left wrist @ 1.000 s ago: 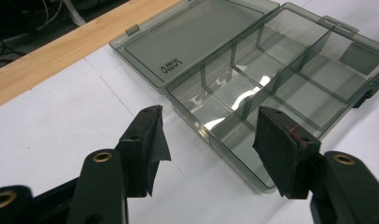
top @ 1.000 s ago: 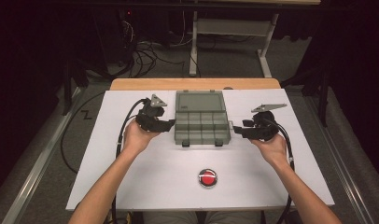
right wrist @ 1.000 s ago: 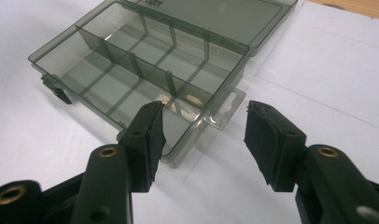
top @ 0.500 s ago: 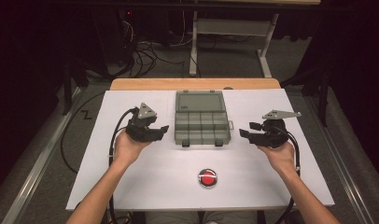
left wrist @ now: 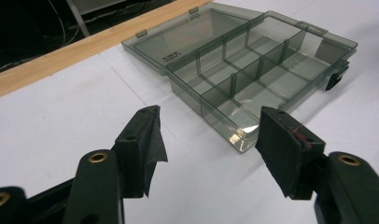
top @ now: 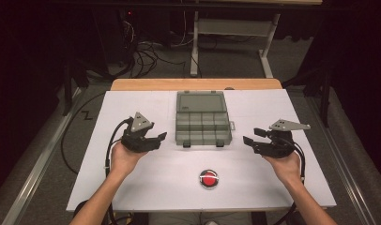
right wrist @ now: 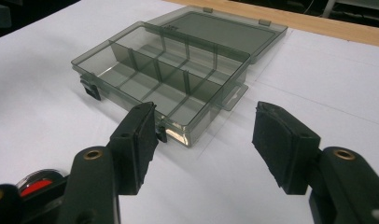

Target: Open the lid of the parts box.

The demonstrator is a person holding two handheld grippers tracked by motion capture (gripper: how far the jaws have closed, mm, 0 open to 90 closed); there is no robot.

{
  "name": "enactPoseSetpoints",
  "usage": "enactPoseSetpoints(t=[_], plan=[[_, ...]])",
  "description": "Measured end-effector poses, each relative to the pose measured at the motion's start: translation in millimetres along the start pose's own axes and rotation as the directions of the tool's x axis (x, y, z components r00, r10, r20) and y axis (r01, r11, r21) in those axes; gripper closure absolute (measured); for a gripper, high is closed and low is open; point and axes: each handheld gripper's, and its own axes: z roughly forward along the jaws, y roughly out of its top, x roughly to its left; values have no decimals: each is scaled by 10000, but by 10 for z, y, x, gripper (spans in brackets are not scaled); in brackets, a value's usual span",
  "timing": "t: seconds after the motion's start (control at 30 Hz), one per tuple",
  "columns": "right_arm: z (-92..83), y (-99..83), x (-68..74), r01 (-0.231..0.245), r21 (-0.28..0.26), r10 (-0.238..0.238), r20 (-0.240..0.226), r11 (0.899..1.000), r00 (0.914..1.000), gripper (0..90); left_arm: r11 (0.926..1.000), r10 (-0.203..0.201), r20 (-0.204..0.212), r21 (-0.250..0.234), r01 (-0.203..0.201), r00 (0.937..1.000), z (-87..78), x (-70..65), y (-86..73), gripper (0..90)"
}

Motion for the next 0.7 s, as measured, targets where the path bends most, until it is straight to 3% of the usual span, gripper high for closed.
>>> enactPoseSetpoints(t=[0.3, 0.7], plan=[[-62, -124, 2, -38, -388, 38, 20, 9992, 10000, 386, 9992, 29, -129, -404, -34, 9999, -109, -24, -109, 392], [-114, -254, -3, -77, -689, 86, 134, 9976, 9999, 352, 9966, -260, -361, -789, 231, 9990, -191, -28, -261, 381]])
